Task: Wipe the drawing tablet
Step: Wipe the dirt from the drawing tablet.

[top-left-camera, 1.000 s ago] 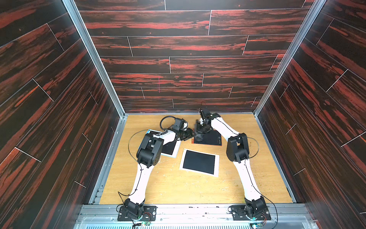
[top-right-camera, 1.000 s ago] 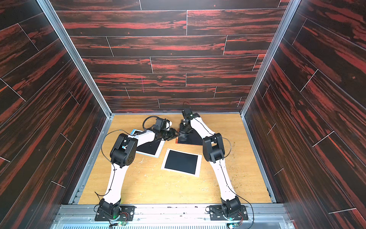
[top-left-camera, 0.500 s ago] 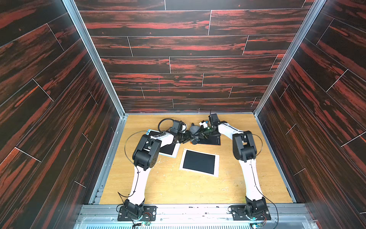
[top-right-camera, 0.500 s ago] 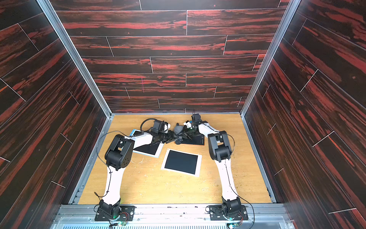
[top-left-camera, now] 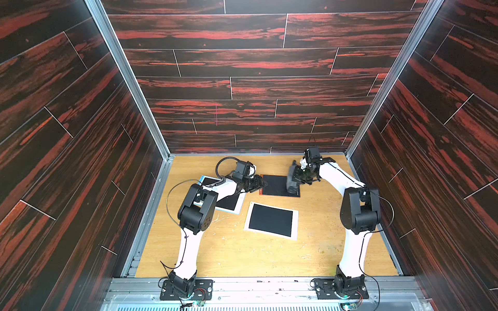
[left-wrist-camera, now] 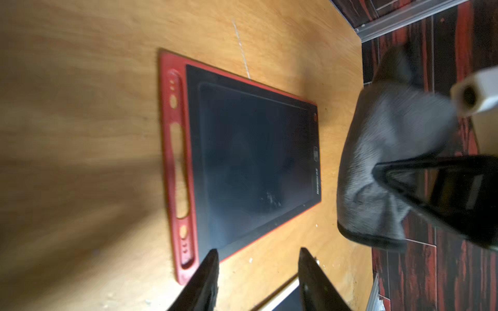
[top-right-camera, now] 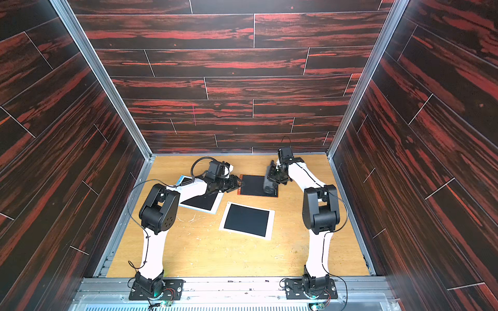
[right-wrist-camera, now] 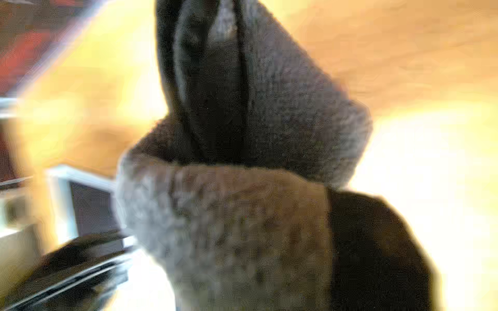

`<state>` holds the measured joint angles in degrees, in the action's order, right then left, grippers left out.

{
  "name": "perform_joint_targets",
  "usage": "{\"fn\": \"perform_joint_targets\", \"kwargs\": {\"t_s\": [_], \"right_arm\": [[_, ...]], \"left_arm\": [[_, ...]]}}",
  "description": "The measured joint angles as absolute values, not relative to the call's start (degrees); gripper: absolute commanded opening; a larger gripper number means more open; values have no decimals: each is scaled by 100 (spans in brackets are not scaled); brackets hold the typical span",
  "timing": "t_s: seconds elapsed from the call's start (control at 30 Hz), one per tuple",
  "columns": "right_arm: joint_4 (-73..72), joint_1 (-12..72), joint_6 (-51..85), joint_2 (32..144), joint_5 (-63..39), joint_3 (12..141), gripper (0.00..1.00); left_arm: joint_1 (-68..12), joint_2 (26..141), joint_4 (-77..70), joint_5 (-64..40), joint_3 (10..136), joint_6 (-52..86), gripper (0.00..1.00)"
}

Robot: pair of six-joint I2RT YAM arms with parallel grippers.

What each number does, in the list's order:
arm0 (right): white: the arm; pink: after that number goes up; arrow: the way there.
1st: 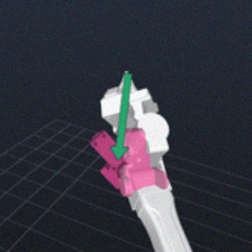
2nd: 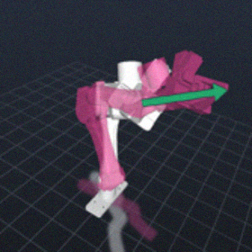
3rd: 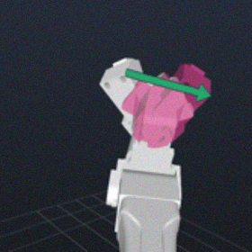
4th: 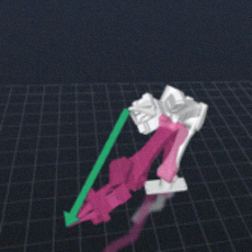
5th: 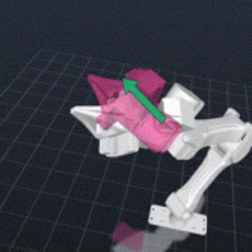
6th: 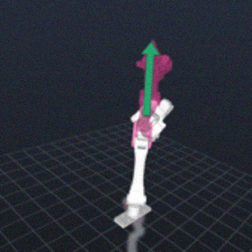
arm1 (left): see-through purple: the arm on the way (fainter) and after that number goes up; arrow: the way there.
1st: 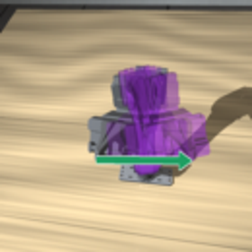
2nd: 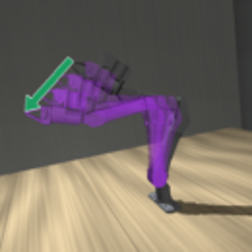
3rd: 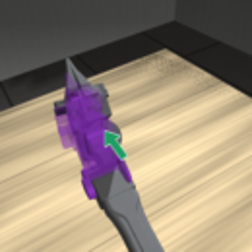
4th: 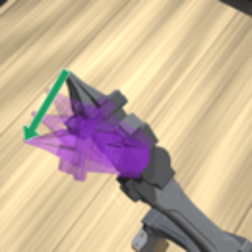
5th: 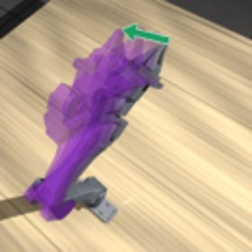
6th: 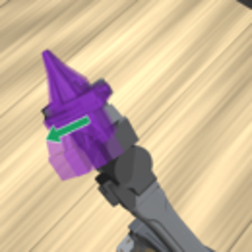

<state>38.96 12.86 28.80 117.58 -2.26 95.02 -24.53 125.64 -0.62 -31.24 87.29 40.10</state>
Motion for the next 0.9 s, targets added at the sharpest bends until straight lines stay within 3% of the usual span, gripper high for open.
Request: {"fn": "perform_joint_targets", "kwargs": {"t_s": [0.33, 0.9], "right_arm": [[4453, 1361, 2755, 12175, 998, 9408, 0], [4766, 2471, 2626, 12949, 1326, 10512, 0]], "left_arm": [[-2405, 12929, 169, -3079, 8949, 3944, 49], [-2383, 13085, 198, -3148, 9056, 3994, 49]]}}
